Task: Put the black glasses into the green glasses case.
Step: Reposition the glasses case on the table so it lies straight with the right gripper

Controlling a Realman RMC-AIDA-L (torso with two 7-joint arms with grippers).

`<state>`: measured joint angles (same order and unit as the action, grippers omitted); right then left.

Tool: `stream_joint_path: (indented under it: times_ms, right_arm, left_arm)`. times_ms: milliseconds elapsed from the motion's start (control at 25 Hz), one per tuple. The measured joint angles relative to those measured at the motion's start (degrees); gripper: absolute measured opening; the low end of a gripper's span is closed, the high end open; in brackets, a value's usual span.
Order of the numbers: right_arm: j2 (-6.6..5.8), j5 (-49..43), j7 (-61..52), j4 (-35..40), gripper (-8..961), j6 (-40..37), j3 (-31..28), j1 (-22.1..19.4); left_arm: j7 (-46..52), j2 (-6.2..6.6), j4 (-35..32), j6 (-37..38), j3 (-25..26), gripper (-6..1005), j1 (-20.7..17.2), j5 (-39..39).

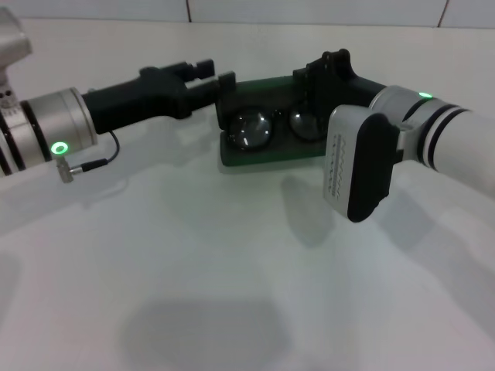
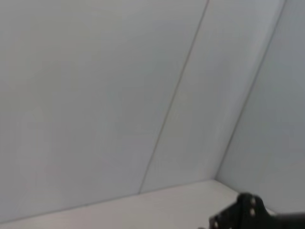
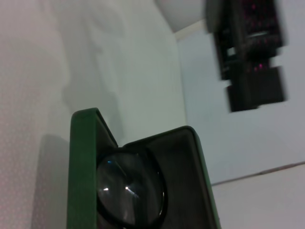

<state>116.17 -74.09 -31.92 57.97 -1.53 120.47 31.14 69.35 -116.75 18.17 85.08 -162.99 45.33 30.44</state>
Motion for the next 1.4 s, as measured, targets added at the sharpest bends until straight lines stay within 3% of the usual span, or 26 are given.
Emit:
stream_joint_path:
  times_ms: [360, 600, 840, 1200, 1400]
  right_arm:
    - [0.03, -4.9, -0.1, 1.2, 64, 3.1, 0.3, -0.5]
    - [0.03, -14.6, -4.1, 1.8, 65, 9.7, 3.1, -0.6]
    - [0.02, -30.1, -14.9, 1.7, 65, 17.6, 6.1, -0.6]
    - [0.02, -43.1, -25.3, -0.3, 63, 24.7, 7.7, -0.7]
    - [0.02, -48.6, -30.3, -3.7, 61, 29.4, 10.1, -0.3]
  left_arm:
    - [-1.1, 0.03, 0.0, 0.4, 0.0, 645, -2.8, 11.4]
    - [-1.6, -0.10, -0.4, 0.3, 0.0, 648, -2.8, 12.3]
    - [-1.6, -0.44, -0.3, 0.2, 0.0, 650, -2.6, 12.4]
    - [-1.7, -0.49, -0.5, 0.1, 0.0, 653, -2.6, 12.6]
    - [-1.7, -0.63, -0.5, 0.1, 0.1, 654, -3.1, 17.0]
